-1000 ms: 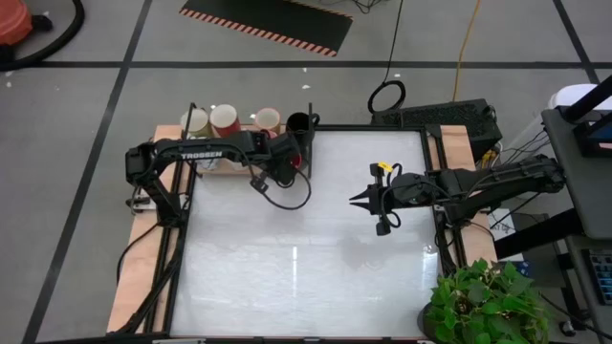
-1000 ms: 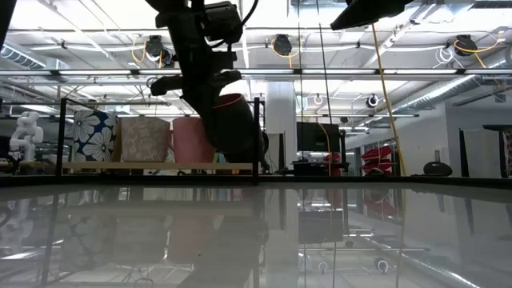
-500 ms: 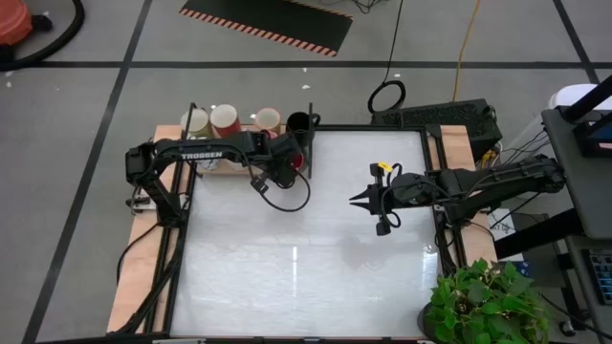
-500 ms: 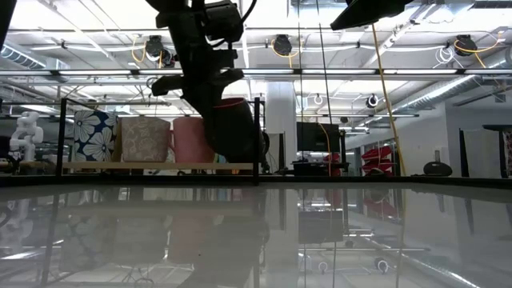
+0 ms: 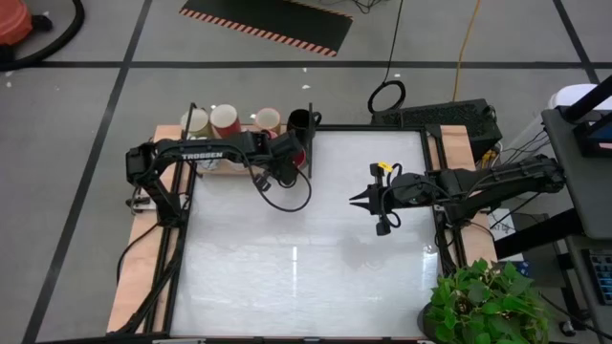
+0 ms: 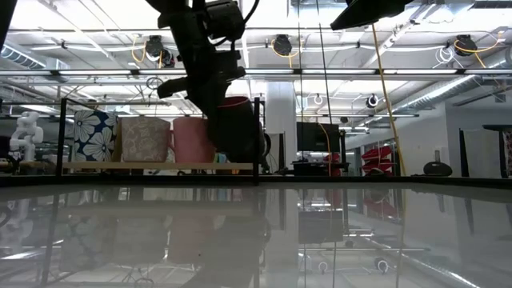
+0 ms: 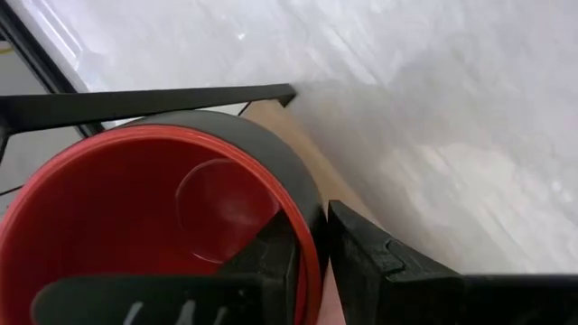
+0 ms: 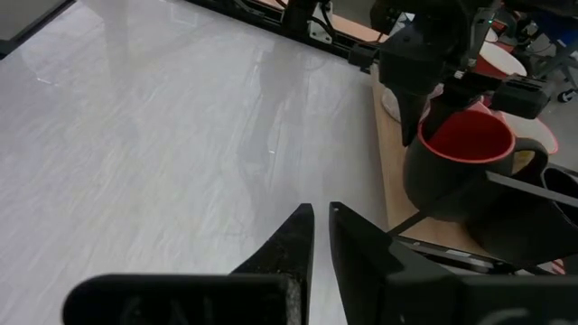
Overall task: Place coffee mugs
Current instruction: Put the orange mug on the shelf
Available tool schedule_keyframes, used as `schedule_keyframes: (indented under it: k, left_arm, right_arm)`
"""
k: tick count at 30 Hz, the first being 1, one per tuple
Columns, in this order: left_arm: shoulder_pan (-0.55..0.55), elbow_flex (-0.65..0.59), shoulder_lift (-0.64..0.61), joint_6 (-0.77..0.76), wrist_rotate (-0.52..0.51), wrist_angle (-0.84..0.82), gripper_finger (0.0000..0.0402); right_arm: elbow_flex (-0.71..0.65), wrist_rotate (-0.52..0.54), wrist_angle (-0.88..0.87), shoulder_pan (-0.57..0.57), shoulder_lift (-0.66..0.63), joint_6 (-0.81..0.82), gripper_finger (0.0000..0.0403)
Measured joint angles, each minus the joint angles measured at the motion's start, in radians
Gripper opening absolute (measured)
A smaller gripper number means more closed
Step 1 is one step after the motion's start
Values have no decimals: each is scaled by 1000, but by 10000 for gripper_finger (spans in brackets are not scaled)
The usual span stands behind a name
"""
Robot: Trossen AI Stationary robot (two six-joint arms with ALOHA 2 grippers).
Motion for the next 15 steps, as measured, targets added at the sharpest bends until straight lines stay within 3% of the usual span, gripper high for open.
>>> schedule_keyframes:
  k: [7,15]
  left_arm:
    - [-1,0,0,-20,0,21,73]
    - [-1,2,0,-45,-1,48,144]
  right_arm:
    - [0,0,0,0,0,0,31]
    - [0,0,0,0,0,0,31]
